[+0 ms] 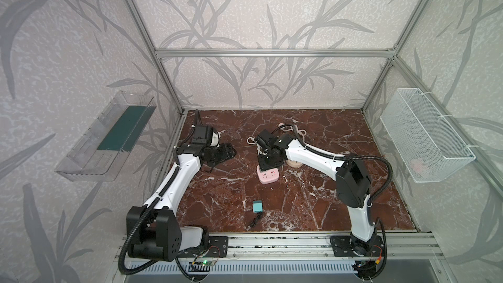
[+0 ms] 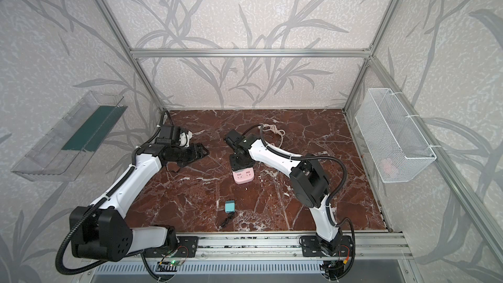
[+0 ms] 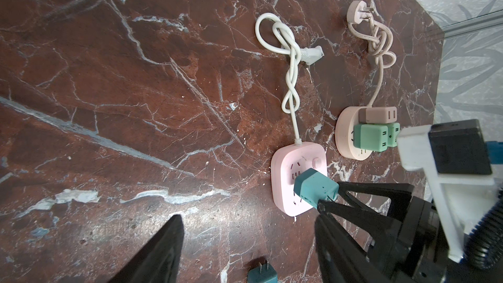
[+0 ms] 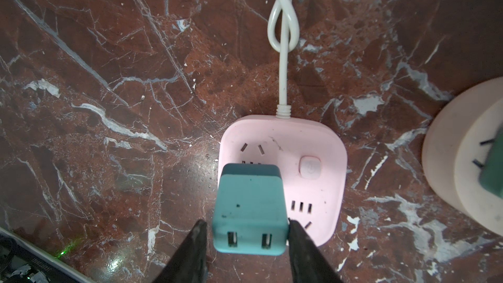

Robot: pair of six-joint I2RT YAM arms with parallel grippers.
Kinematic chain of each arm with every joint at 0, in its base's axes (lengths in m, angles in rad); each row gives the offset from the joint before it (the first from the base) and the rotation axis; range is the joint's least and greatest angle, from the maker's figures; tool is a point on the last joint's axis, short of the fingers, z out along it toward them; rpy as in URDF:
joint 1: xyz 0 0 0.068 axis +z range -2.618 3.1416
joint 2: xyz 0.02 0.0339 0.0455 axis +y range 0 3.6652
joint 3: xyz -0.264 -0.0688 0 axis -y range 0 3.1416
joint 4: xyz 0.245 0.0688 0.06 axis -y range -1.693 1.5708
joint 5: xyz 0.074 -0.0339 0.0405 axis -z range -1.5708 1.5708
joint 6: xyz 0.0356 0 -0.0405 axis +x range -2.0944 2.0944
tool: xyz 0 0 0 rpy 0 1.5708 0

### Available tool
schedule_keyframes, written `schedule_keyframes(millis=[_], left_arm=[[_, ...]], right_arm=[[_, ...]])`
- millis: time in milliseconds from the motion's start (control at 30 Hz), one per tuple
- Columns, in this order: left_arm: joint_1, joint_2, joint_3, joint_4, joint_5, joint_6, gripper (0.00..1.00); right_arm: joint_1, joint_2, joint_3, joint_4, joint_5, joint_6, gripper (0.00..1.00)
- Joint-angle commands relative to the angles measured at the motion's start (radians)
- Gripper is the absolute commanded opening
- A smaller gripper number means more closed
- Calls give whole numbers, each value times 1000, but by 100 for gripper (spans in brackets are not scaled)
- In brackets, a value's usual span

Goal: Insert the plug
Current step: 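Hold the teal charger pressed into the pink strip with the right gripper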

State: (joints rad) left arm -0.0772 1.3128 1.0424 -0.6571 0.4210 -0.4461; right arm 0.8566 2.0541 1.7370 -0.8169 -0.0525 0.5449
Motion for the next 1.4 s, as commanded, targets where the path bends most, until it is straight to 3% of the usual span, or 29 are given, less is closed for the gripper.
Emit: schedule_keyframes(millis=[0,367,433,533,700,933,1367], left_arm=[[6,-6,-11,1,6,3,75],[6,-5,-10,0,6,3,75],[5,-6,-10,0,4,3,75],[5,-6,-10,0,4,2,75],[6,-6,-10,-2,6,4,75],[5,-7,-8,-2,7,4,75],[6,-22,-8,-4,9,5,75]], right_arm=[[1,30,28,-36,3,-16,49],[1,47,45,-45,2,-23,48],[-1,54,53,-50,2,-26,40],[-1,70,76,-71,-4,-38,19],[-1,111,148,-149,15,-61,0],[-1,187,287,-308,37,-109,0],[1,318,468,-437,17,-143,0]])
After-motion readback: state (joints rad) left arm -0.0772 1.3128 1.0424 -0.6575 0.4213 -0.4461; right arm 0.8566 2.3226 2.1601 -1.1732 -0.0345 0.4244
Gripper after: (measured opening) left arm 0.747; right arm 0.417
